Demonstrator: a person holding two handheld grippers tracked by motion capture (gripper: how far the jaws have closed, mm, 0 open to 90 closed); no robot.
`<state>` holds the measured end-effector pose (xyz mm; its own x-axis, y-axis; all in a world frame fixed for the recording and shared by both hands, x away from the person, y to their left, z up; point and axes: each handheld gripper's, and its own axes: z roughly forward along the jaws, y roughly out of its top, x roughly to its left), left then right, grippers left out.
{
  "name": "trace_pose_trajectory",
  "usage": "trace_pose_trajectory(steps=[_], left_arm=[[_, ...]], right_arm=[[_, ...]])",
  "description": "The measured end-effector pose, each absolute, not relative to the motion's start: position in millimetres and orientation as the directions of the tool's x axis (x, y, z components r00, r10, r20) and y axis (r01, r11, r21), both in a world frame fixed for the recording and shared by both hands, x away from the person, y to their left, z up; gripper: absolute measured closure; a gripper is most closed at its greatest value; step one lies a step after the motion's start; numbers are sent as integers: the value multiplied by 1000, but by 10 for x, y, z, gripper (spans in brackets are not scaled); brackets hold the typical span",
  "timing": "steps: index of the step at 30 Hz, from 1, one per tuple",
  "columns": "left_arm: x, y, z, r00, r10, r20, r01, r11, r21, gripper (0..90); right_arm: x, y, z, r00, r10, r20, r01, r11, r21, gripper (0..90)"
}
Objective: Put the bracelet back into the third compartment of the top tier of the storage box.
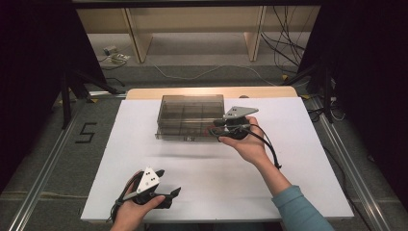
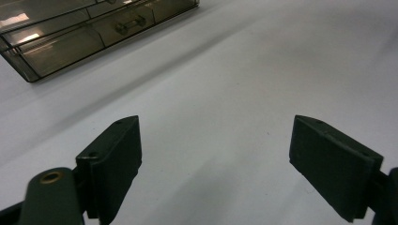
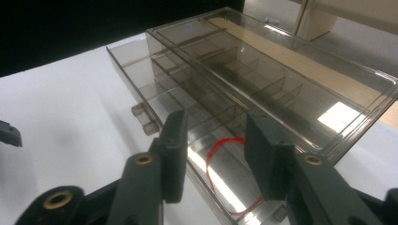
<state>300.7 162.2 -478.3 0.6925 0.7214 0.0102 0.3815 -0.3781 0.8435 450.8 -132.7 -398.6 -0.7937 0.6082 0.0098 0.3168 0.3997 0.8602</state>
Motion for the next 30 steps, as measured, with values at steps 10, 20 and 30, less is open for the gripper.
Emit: trace_pose_trajectory(steps=[10,20,30], left_arm=[[3007,1621,-4784,691,722,9,383,-377,843,173],[3007,1623,-4785,691,723,7,384,-375,844,173],[3006,1619,-4790,689,724,4,387,-372,844,173]], right_arm=[[4473,-1349,-3959,-787,617,7,324,404,856,482],[4394,-1387,-3904,-772,635,-21,315,411,856,388],[4313,-1485,-3894,-760,649,-26,317,405,857,336]])
